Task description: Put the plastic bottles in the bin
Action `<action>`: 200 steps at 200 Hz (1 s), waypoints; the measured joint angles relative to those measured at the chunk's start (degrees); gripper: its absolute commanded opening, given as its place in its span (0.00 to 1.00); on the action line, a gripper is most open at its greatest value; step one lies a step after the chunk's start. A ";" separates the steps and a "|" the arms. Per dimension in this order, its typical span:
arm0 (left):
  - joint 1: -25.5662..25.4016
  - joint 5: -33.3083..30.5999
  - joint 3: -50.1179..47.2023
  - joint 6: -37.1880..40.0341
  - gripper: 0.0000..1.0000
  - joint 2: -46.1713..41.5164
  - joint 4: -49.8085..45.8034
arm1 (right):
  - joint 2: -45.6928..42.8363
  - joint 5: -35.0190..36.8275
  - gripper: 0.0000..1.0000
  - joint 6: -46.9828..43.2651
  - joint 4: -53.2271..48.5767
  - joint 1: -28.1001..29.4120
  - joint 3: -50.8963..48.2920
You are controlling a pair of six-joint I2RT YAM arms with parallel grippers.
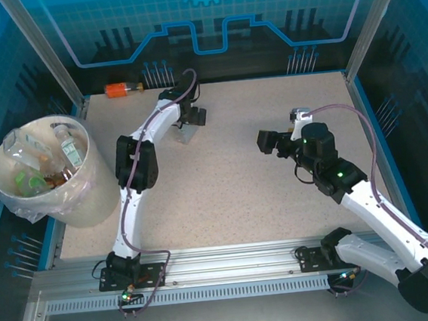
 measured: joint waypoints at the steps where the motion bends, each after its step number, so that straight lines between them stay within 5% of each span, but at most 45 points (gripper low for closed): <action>1: 0.02 0.02 0.00 0.02 0.99 0.07 -0.02 | 0.00 0.02 1.00 0.00 -0.02 0.00 0.00; 29: 0.00 3.21 0.00 1.42 0.93 1.97 -0.74 | -0.55 0.46 1.00 0.00 -0.76 -0.04 0.00; 101: 0.11 7.08 -4.76 0.92 0.57 1.11 2.47 | -3.78 0.92 1.00 -0.48 -4.24 -0.35 0.00; 155: 0.11 7.28 -19.85 -2.16 0.46 -9.09 7.56 | -5.60 0.52 1.00 -0.96 -5.86 -0.35 -0.48; 200: -0.39 7.78 -36.65 -6.64 0.45 -27.96 15.41 | -5.81 -3.04 1.00 4.20 -2.84 -0.35 -6.45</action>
